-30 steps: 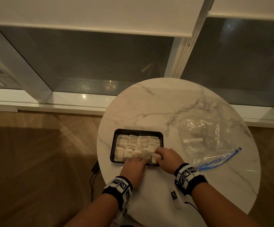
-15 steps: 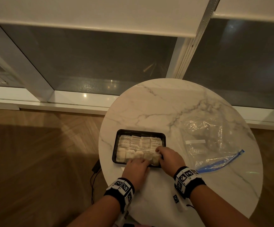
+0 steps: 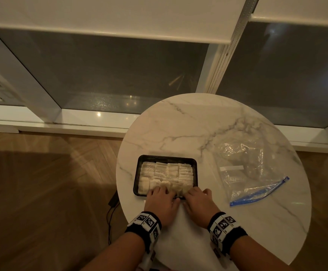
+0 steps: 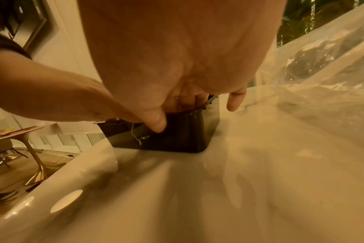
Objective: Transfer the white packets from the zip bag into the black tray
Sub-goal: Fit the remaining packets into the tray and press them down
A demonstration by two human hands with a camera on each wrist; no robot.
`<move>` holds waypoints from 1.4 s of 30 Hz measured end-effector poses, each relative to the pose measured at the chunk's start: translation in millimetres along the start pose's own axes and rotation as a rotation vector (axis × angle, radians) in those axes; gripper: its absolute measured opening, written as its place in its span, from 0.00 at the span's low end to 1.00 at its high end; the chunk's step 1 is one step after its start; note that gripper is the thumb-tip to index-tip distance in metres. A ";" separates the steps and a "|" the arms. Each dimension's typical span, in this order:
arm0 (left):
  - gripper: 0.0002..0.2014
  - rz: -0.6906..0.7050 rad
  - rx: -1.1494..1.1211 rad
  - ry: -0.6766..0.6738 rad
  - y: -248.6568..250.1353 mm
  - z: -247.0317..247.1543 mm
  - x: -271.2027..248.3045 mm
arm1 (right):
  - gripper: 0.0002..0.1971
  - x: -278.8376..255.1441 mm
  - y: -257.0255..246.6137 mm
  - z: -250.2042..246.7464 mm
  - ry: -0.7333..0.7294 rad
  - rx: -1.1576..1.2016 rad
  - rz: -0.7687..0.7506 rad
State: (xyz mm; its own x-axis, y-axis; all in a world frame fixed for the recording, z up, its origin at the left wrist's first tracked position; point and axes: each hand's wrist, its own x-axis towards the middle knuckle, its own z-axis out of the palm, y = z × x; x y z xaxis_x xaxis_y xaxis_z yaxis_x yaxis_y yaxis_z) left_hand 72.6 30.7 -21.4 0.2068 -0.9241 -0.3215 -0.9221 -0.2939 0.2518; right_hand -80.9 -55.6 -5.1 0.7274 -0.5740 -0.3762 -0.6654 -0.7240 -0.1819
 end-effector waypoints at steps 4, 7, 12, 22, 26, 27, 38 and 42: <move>0.22 -0.015 -0.003 -0.031 0.7 -1.2 0.7 | 0.18 3.5 -3.6 0.6 -0.039 0.008 0.012; 0.22 -0.026 0.002 -0.041 0.8 -0.8 0.7 | 0.17 5.5 -5.1 -3.7 -0.064 -0.012 0.009; 0.22 -0.027 0.000 -0.039 1.6 -1.4 0.9 | 0.17 5.7 -7.4 -7.1 -0.049 -0.075 0.012; 0.23 0.072 -0.093 -0.015 -17.6 -9.8 -7.1 | 0.17 9.5 -5.0 -17.1 -0.089 -0.058 -0.021; 0.21 0.061 0.042 0.062 -34.0 -20.3 -12.2 | 0.16 9.4 -11.0 -21.4 -0.024 -0.093 0.000; 0.20 0.037 0.092 0.086 -37.5 -22.8 -13.0 | 0.16 9.5 -13.4 -21.1 -0.003 -0.098 0.002; 0.26 -0.025 0.159 -0.094 -40.4 -24.2 -13.2 | 0.18 17.2 -27.0 -5.0 -0.074 0.010 0.074; 0.28 -0.032 0.164 -0.115 -39.5 -24.8 -12.7 | 0.19 18.5 -26.9 -4.7 -0.086 0.038 0.084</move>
State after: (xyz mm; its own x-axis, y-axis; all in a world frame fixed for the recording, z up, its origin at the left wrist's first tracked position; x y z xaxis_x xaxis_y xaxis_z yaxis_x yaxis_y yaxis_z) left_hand 114.5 48.0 -4.6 0.2064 -0.8783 -0.4313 -0.9585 -0.2701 0.0913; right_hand -48.8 -48.5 -2.9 0.6525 -0.5960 -0.4679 -0.7306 -0.6587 -0.1798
